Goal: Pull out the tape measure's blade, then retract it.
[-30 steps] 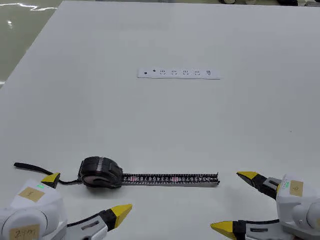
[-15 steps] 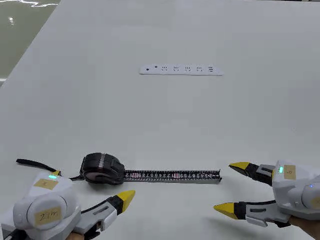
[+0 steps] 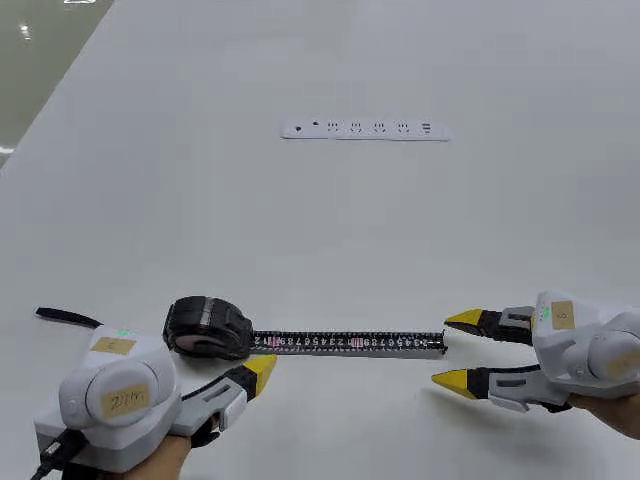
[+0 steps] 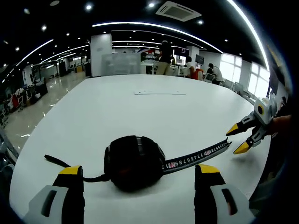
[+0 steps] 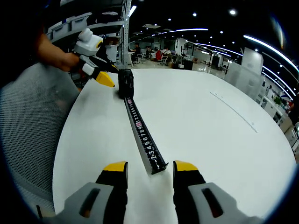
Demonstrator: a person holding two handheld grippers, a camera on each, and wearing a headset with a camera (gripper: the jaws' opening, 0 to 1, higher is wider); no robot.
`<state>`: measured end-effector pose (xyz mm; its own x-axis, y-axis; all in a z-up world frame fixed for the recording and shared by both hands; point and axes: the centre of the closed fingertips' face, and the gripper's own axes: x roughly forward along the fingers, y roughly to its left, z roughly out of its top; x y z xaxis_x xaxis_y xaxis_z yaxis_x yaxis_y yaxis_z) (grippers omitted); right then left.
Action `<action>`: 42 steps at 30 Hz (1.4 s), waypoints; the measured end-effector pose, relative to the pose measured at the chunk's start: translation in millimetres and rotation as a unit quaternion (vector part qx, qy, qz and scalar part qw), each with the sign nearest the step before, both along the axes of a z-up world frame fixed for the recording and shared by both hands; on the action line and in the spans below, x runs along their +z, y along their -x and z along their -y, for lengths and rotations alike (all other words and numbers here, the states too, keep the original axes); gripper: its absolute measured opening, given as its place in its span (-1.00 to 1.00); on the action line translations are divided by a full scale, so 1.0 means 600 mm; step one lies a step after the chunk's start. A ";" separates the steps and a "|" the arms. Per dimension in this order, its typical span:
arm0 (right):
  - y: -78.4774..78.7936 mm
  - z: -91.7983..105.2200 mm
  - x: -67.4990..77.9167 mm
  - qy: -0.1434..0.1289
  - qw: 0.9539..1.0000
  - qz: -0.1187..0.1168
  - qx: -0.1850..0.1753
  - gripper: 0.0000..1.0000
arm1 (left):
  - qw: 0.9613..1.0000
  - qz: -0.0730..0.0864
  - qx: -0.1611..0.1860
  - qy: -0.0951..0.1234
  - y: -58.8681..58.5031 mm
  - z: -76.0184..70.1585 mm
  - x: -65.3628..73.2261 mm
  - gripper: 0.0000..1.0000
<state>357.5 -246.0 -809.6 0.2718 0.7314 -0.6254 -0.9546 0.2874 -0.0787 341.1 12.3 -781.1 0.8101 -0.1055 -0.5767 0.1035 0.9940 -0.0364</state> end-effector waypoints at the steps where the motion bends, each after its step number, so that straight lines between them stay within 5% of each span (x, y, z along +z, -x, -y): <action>1: -0.003 0.000 -0.002 0.001 1.000 -0.001 0.002 -0.28 | 1.000 -0.001 0.003 0.001 -0.003 -0.002 -0.003 0.92; 20: -0.018 -0.005 -0.027 0.013 0.999 -0.015 0.041 -0.70 | 0.999 -0.017 0.037 0.024 -0.051 -0.004 -0.032 0.76; 42: -0.020 -0.006 -0.028 0.008 0.999 -0.021 0.044 -0.77 | 0.997 -0.028 0.070 0.032 -0.053 -0.009 -0.049 0.49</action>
<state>369.3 -242.4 -826.6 0.1811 0.7410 -0.6467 -0.9784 0.2022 -0.0424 373.2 18.0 -810.6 0.7867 -0.0328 -0.6164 -0.0392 0.9939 -0.1029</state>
